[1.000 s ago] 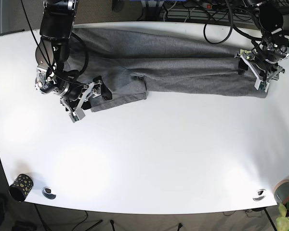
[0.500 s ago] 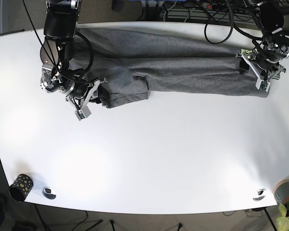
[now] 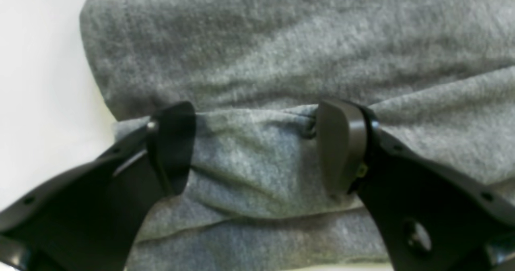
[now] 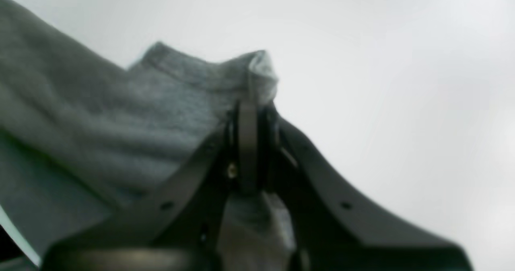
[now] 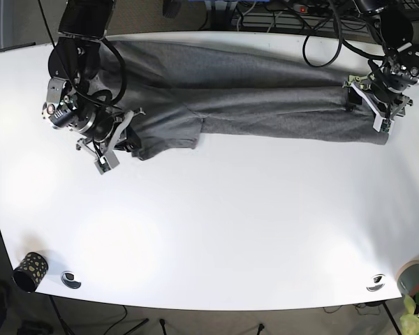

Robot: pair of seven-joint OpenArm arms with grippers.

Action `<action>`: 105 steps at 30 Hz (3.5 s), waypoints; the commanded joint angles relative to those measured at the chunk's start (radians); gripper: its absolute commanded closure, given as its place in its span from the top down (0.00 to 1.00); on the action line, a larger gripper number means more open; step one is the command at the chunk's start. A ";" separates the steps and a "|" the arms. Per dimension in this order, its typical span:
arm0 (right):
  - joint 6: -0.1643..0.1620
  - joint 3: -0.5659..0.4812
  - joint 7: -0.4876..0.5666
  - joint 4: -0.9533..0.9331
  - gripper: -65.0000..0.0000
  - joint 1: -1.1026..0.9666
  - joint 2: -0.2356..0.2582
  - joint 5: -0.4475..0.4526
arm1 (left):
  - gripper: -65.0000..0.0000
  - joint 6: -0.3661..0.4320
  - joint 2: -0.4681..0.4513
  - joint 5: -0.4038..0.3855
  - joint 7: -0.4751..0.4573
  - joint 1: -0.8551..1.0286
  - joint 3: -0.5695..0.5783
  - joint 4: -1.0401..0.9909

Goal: Fold the T-shirt properly

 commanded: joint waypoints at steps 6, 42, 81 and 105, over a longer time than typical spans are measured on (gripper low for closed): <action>0.001 0.072 -0.040 0.252 0.00 -0.107 -0.003 0.014 | 0.68 0.001 -0.004 0.046 0.036 0.006 0.011 -0.010; 0.001 0.256 -0.038 0.326 0.75 -0.435 -0.062 0.252 | 0.68 -0.002 -0.027 -0.095 0.039 -0.043 -0.017 0.047; 0.001 0.012 -0.032 -0.024 0.75 -0.077 -0.038 -0.021 | 0.83 -0.038 -0.076 -0.500 0.316 -0.043 -0.262 -0.114; 0.001 0.018 -0.032 -0.024 0.75 -0.084 -0.039 -0.021 | 0.00 -0.038 -0.076 -0.501 0.318 -0.034 -0.176 -0.145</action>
